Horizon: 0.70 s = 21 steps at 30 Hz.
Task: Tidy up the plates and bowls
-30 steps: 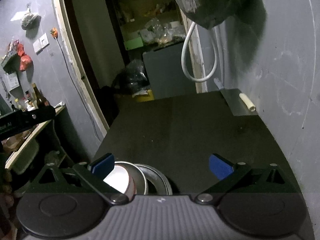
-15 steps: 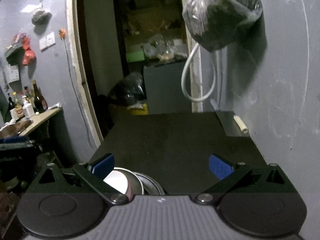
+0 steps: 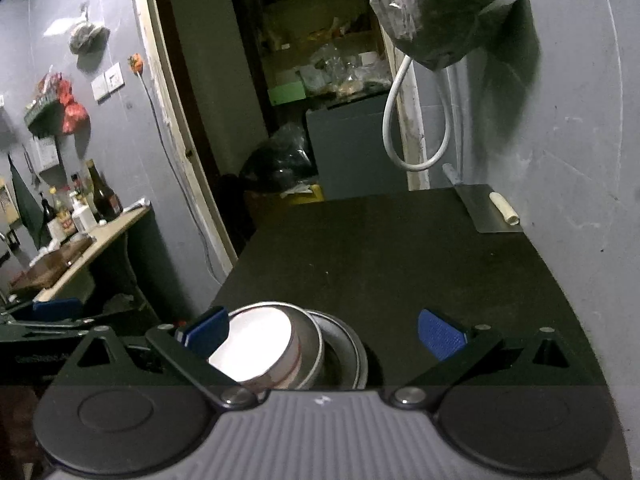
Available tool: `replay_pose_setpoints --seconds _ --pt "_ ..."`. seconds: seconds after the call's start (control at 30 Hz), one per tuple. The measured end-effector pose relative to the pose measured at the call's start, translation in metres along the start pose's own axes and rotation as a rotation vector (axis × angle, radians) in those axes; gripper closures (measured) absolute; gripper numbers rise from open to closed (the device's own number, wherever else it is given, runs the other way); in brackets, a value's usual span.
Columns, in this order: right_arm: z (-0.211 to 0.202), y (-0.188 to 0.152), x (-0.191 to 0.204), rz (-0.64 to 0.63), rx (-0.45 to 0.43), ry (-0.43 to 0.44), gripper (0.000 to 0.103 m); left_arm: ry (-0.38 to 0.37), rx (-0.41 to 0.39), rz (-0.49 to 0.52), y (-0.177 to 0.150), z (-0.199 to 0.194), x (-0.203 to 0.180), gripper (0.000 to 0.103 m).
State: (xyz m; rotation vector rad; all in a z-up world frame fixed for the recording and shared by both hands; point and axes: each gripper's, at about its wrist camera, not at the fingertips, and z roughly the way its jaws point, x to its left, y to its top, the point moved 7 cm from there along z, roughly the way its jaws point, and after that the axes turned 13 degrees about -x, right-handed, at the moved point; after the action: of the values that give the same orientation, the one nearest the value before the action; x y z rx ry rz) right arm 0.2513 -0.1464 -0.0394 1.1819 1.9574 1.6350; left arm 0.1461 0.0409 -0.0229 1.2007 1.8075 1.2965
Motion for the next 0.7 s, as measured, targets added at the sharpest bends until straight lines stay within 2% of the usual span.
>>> replay_pose_setpoints --seconds 0.3,0.7 --pt "-0.024 0.002 0.021 -0.011 -0.062 -0.059 0.000 -0.065 -0.031 0.011 -0.002 -0.026 0.007 0.001" --pt "-0.081 0.000 0.059 -0.031 -0.150 -0.153 0.000 -0.134 -0.067 0.009 -0.003 -0.073 0.030 0.001"
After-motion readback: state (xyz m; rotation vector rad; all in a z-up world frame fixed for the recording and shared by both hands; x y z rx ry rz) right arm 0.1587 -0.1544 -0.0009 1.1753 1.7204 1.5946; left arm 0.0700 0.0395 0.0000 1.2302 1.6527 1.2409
